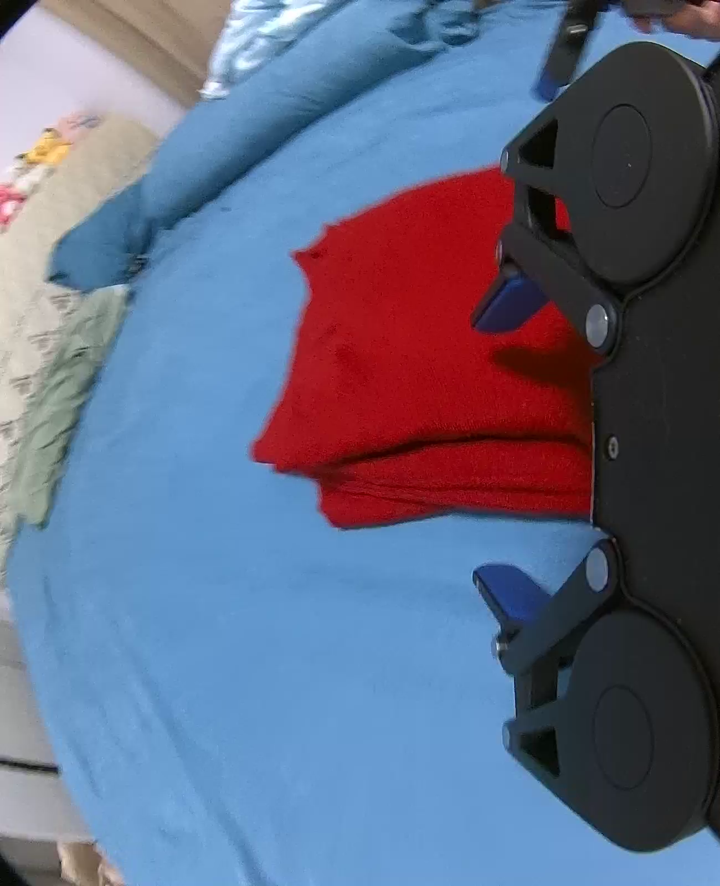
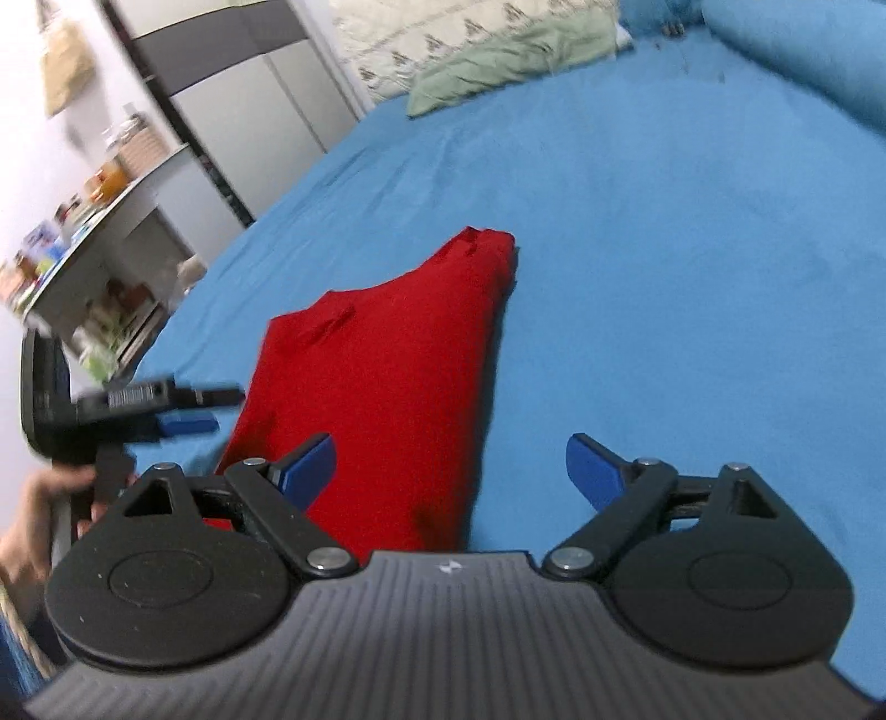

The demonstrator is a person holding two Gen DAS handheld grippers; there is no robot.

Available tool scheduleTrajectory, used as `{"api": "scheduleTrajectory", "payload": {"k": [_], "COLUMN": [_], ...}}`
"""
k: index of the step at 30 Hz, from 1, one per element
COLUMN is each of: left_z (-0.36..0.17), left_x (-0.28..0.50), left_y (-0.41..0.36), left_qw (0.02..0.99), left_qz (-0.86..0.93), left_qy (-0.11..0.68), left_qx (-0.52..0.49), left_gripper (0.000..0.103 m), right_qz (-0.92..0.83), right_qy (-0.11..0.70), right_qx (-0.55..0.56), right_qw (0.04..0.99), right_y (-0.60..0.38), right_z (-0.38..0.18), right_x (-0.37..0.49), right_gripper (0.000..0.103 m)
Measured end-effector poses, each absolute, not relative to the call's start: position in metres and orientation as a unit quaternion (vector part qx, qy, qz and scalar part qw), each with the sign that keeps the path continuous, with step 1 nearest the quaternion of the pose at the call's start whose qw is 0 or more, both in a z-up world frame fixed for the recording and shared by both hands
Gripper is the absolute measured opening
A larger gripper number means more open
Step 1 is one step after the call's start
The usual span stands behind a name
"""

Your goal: Fold small clothes

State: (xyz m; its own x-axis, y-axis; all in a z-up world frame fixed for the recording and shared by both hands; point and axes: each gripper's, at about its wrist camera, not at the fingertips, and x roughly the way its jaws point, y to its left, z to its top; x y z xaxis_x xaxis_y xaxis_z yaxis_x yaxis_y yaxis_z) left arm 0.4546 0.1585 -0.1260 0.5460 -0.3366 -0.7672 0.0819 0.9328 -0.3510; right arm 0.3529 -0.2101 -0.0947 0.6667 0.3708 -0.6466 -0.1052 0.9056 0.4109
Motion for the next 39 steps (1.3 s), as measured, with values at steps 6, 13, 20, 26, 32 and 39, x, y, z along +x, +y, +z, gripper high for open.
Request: {"api": "scheduleTrajectory", "payload": {"k": [6,13,20,26,32,39], "left_z": [-0.142,-0.144,-0.131,-0.092,-0.048,-0.076], "left_x": [0.464,0.467,0.465,0.436,0.349,0.257], "left_y": [0.157,0.149,0.137,0.121,0.083,0.028], "left_qw": [0.867,0.863,0.868,0.878,0.888,0.881], "left_qz": [-0.135,-0.166,-0.150,-0.159,-0.208,-0.225], "left_qy": [0.461,0.459,0.456,0.443,0.404,0.410], "left_qx": [-0.135,-0.128,-0.123,-0.093,-0.066,-0.070], "left_gripper": [0.087,0.055,0.027,0.022,0.022,0.022], "right_qz": [0.136,0.152,0.154,0.175,0.206,0.168], "right_qy": [0.436,0.433,0.418,0.405,0.386,0.391], "right_qx": [0.213,0.217,0.213,0.237,0.210,0.211], "right_qw": [0.864,0.861,0.870,0.865,0.874,0.880], "right_y": [-0.193,-0.171,-0.163,-0.167,-0.191,-0.234], "right_z": [-0.132,-0.148,-0.143,-0.112,-0.062,-0.061], "right_x": [0.407,0.424,0.424,0.409,0.334,0.223], "right_gripper": [0.102,0.069,0.041,0.038,0.038,0.039]}}
